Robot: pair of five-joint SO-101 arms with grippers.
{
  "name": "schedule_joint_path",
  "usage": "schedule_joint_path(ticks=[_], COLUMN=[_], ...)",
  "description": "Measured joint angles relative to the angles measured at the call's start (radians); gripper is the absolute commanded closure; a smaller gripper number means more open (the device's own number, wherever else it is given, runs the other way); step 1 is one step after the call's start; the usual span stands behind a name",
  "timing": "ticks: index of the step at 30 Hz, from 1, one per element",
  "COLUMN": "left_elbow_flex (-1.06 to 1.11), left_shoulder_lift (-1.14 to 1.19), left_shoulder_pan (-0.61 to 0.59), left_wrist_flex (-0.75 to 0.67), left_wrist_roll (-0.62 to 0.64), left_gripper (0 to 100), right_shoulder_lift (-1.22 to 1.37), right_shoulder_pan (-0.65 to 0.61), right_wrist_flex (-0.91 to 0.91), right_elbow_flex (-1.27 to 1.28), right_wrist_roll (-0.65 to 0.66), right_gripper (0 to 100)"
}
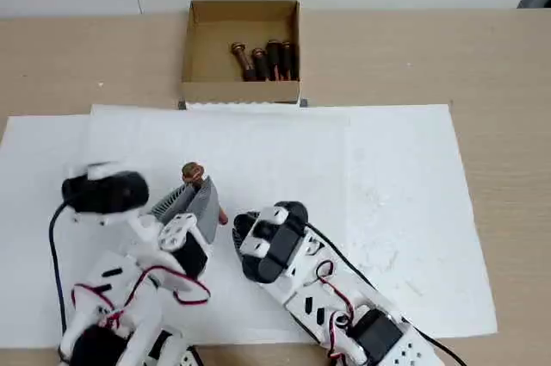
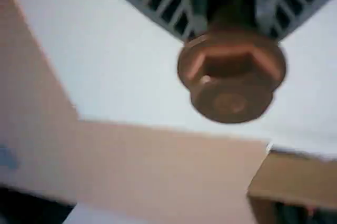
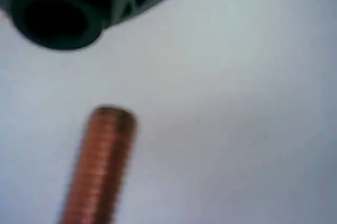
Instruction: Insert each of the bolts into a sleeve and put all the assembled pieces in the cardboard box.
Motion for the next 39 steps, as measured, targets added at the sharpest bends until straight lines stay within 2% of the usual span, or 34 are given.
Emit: schedule_joint_path(ticks=[6,15,25,29,39], left_elbow_flex=[0.012,0.028,0.126,0.153,0.157], left_shoulder_lift=[-0.021,-0.023,-0.021,-0.021,-0.021], left_shoulder_pan=[0.002,0.094,0.094,0.092,0.091], left_wrist_flex=[-0.015,-0.017,-0.078,-0.117,-0.098], left_wrist_roll=[0.0,0.0,0.0,-0.003,0.0], left_gripper=[100,100,100,100,100], right_shoulder_lift=[0.0,0.0,0.0,0.002,0.002], right_shoulder_pan=[-0.003,-0.006,-0.006,-0.006,-0.006], right_wrist_flex=[0.0,0.0,0.0,0.0,0.0], right_elbow_flex=[0.0,0.0,-0.002,-0.002,-0.021], right_wrist_roll=[0.006,0.006,0.009,0.051,0.066], right_gripper=[99.5,99.5,99.5,99.5,99.5])
